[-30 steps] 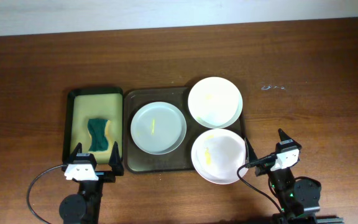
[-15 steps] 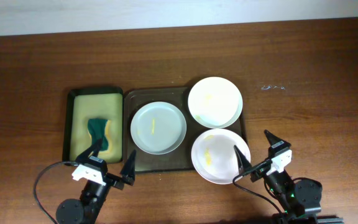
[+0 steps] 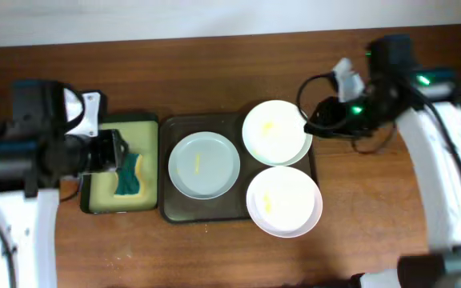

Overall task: Clean dirty plates on tray and stack at the side
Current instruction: 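Move left gripper to the sponge and right gripper to the blue-white plate, then grasp the green sponge with the left gripper and lift it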

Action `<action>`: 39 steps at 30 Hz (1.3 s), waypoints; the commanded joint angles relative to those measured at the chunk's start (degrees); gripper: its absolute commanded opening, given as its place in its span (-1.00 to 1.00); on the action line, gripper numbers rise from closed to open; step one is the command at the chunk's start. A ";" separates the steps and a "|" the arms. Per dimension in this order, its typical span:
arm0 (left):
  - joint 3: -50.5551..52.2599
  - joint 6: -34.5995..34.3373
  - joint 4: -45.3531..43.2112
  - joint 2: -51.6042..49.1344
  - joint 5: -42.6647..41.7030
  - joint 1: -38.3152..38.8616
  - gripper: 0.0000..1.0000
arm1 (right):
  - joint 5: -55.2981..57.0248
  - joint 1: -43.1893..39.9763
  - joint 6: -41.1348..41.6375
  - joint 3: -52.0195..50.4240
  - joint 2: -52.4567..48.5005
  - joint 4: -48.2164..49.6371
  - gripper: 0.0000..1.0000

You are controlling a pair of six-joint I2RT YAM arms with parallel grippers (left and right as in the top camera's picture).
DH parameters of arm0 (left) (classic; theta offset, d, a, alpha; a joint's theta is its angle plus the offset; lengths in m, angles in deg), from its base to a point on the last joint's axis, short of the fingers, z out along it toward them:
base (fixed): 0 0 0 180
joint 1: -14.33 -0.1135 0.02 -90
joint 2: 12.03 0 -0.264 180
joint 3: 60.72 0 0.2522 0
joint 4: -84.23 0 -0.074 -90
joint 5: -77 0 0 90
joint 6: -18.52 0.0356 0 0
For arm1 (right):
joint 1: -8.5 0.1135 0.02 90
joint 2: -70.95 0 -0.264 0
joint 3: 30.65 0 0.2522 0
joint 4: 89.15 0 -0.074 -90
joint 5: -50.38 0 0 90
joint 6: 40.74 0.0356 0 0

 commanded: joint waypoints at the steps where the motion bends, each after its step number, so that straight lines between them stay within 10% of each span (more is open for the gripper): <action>1: 0.66 0.83 2.27 -8.09 0.22 0.17 -0.95 | 3.10 8.00 2.01 -0.15 -9.31 -0.13 -0.57; 2: 3.32 0.81 1.81 -10.84 0.22 0.17 -0.15 | 8.57 13.27 5.90 -0.15 -14.53 2.75 -0.56; 3: 4.81 0.83 1.18 -11.87 0.22 0.17 0.16 | 10.27 16.22 6.86 -0.15 -17.59 5.64 -0.56; 6: 10.91 -2.16 -3.28 -13.60 4.87 0.17 0.49 | 11.19 23.74 6.91 -0.15 -26.29 14.12 0.17; 10: 14.82 -8.61 -10.21 -13.62 9.68 0.17 0.30 | 18.36 26.97 12.24 -0.17 -32.39 19.26 0.17; 12: 17.44 -8.61 -12.87 -13.64 9.81 0.17 0.28 | 18.16 27.50 12.26 -0.17 -33.59 22.18 -0.42; 17: 19.15 -11.85 -15.89 -13.64 15.13 0.17 0.05 | 19.65 27.61 14.38 -0.37 -33.70 25.03 -0.92; 20: 19.32 -13.38 -18.18 -13.64 15.87 0.20 -0.23 | 19.65 27.61 14.38 -0.37 -33.70 25.57 -0.92; 25: 29.46 -13.33 -27.69 -13.77 15.87 0.17 0.15 | 19.65 27.61 14.36 -0.37 -33.70 26.01 -0.92; 39: 42.49 -9.81 -51.82 -15.96 18.40 0.17 0.01 | 19.65 27.61 14.34 -0.37 -33.70 26.16 -0.92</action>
